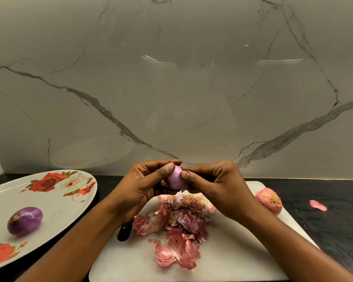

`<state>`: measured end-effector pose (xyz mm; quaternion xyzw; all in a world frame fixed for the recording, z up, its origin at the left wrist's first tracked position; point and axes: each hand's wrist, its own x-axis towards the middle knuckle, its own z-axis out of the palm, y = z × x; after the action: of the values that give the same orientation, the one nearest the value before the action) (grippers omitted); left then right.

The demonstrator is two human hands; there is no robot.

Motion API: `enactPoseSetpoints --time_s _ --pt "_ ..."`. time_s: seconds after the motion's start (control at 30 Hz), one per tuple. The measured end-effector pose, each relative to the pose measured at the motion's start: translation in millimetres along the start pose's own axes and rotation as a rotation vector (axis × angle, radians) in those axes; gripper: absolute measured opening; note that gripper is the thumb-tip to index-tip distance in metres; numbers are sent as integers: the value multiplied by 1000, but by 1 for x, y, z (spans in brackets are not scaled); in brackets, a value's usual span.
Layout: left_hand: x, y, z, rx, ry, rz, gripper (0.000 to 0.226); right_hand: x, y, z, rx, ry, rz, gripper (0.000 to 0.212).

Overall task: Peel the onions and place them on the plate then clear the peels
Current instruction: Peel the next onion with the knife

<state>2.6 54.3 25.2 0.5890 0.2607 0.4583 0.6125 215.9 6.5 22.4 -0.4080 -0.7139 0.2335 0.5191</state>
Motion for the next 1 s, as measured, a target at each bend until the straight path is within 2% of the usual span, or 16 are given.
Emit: enactPoseSetpoints --time_s 0.13,0.23,0.33,0.5,0.67,0.77,0.87,1.0 --pt "-1 -2 1 49 -18 6 37 -4 -7 3 -54 9 -61 24" --pt "0 -2 2 110 -17 12 39 -5 -1 3 -202 60 -101 20" --pt "-1 -2 2 65 -27 11 36 -3 5 4 -253 96 -124 20" --pt "-1 1 1 -17 -69 -9 29 -1 6 2 -169 156 -81 19" --pt "-2 6 0 -159 -72 -1 40 4 6 -3 25 252 56 23" --pt "0 6 -1 -226 -79 -3 37 3 6 -3 28 183 90 17" --pt "2 5 0 -227 -30 -23 33 1 6 0 -37 122 46 12" --pt "2 4 2 -178 12 -30 37 -2 3 1 -182 83 -40 31"
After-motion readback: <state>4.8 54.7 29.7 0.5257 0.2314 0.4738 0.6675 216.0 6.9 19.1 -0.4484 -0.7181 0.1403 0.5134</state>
